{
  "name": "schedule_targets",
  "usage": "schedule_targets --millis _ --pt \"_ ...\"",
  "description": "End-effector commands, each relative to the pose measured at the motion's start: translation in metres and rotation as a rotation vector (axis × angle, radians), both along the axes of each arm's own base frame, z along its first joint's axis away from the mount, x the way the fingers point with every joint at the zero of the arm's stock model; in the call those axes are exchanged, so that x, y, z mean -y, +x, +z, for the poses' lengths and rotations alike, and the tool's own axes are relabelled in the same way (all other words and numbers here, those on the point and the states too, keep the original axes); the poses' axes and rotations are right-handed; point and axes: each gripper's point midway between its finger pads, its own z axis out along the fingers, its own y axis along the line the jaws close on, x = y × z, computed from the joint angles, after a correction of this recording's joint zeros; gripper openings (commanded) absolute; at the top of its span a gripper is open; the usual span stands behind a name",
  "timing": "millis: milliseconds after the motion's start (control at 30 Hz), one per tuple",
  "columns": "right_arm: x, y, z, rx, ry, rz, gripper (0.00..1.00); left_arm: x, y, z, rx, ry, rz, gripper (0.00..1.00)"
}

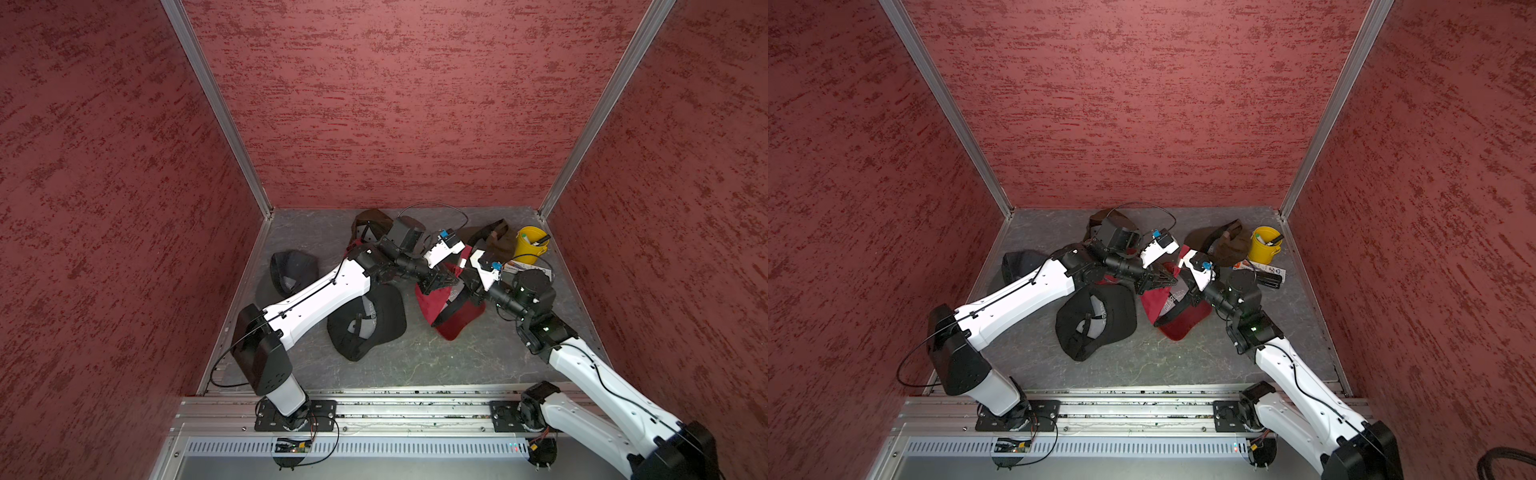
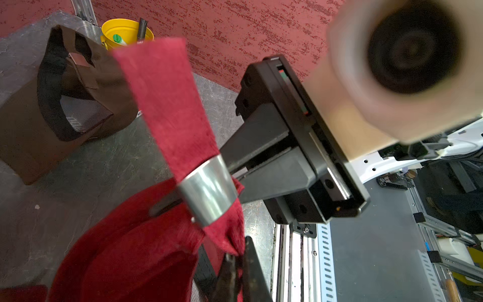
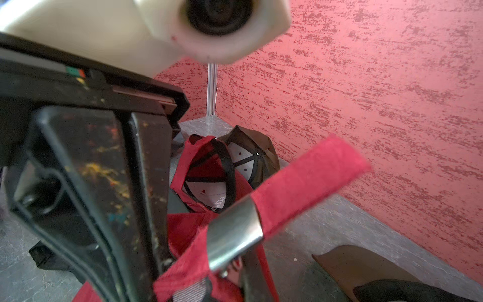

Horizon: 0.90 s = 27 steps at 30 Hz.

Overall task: Open the adjustable buckle of the baseball cap
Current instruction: Pull the adjustable strap on the baseball cap.

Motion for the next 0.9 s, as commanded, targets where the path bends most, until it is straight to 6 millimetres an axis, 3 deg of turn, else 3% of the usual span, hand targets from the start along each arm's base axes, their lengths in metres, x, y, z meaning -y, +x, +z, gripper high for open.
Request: schedule_targets --millis 0,367,733,867 --pt "0.002 0.001 0.014 0.031 0.04 -0.024 0.02 0.001 0.004 -0.002 0.006 0.014 -0.005 0.0" --pt "0.012 0.011 0.03 -0.032 0.241 -0.103 0.0 -0.003 0.005 -0.014 0.035 0.054 0.015 0.0" --pt "0.016 0.026 0.034 -0.121 0.295 -0.173 0.0 -0.014 -0.003 -0.028 0.122 0.12 0.012 0.0" --pt "0.017 0.028 0.035 -0.136 0.32 -0.182 0.0 -0.017 0.0 -0.022 0.171 0.097 0.028 0.0"
